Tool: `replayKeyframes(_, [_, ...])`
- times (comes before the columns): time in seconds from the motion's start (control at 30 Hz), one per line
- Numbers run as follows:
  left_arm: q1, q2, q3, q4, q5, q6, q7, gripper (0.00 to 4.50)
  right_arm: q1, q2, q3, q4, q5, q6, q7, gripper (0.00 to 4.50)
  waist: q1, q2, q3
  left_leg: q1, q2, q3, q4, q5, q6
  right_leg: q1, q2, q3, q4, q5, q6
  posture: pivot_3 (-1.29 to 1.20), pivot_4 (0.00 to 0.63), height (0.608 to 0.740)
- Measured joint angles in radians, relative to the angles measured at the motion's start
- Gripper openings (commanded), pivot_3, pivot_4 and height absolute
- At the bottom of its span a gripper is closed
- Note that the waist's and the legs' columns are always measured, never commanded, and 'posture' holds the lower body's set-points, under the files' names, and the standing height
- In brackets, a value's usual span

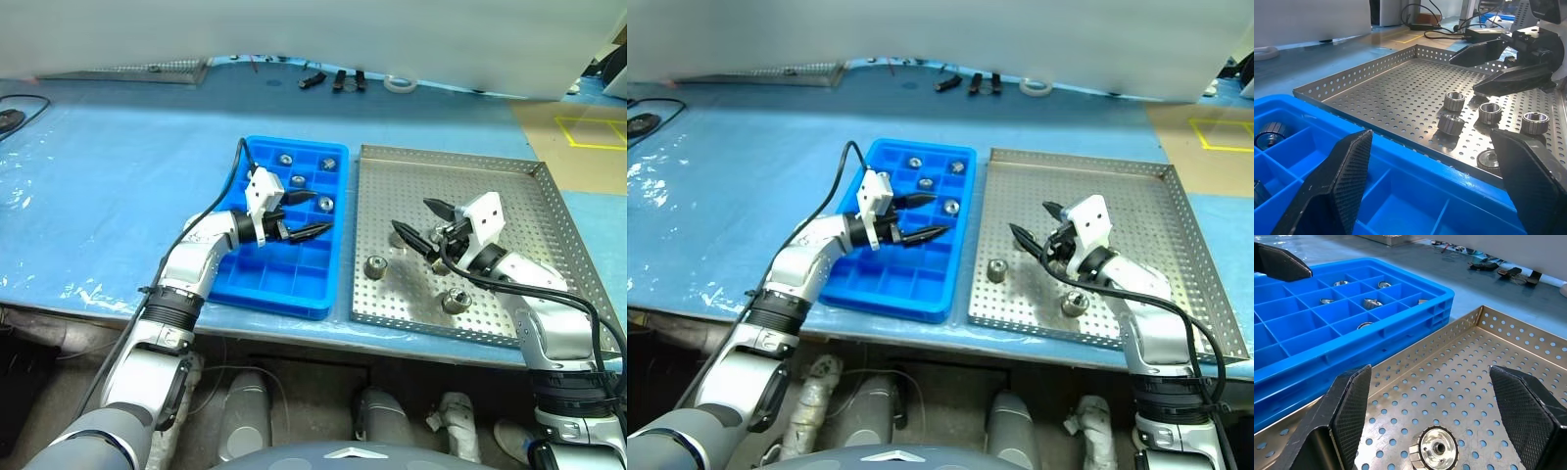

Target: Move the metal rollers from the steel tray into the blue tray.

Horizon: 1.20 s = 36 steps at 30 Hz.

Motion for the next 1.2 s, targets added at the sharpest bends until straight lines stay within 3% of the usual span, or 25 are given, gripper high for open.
replayKeyframes(0.23, [0.0, -0.01, 0.0, 0.0, 0.0, 0.0, 0.0, 4.07, 0.005, 0.002, 0.0, 0.0, -0.021, -0.021, -0.025, 4.08, 0.0, 0.0, 0.0, 0.001, 0.001, 0.003, 0.0, 0.0, 0.0, -0.001, 0.001, 0.004, 0.0, 0.0, 0.0, -0.06, 0.15, 0.74])
replayKeyframes(0.3, [0.0, -0.01, 0.0, 0.0, 0.0, 0.0, 0.0, 4.07, 0.005, 0.003, 0.0, 0.0, -0.023, -0.021, -0.029, 4.08, 0.003, 0.0, 0.0, 0.005, 0.002, 0.012, -0.001, -0.001, 0.0, -0.004, 0.003, 0.015, 0.0, 0.0, 0.0, -0.06, 0.15, 0.74])
replayKeyframes(0.37, [0.0, -0.008, 0.002, 0.002, 0.0, 0.0, 0.0, 4.07, 0.005, 0.006, 0.001, 0.0, -0.03, -0.026, -0.036, 4.08, 0.017, -0.003, 0.002, 0.019, 0.012, 0.041, 0.001, -0.006, -0.007, -0.013, 0.021, 0.052, 0.001, 0.004, 0.003, -0.06, 0.15, 0.74])
replayKeyframes(0.4, [-0.001, -0.009, 0.003, 0.002, 0.0, 0.0, 0.0, 4.07, 0.005, 0.006, 0.001, 0.0, -0.036, -0.027, -0.047, 4.08, 0.016, -0.005, 0.002, 0.021, 0.015, 0.048, 0.002, -0.008, -0.006, -0.016, 0.024, 0.06, 0.002, 0.006, 0.004, -0.06, 0.15, 0.74])
replayKeyframes(0.57, [-0.001, -0.015, 0.001, 0.002, 0.0, 0.001, -0.001, 4.07, 0.006, 0.006, 0.0, 0.0, -0.043, -0.027, -0.063, 4.08, -0.011, -0.005, 0.002, 0.018, 0.016, 0.045, 0.0, -0.01, -0.002, -0.017, 0.021, 0.05, 0.001, 0.006, 0.003, -0.06, 0.15, 0.74])
replayKeyframes(1.2, [-0.001, -0.015, 0.002, -0.008, -0.001, 0.012, -0.004, 4.07, 0.006, 0.007, 0.0, 0.0, -0.038, -0.026, -0.06, 4.08, -0.009, -0.005, 0.002, 0.013, 0.015, 0.042, 0.001, -0.01, 0.0, -0.017, 0.017, 0.043, 0.0, 0.005, 0.002, -0.07, 0.15, 0.74])
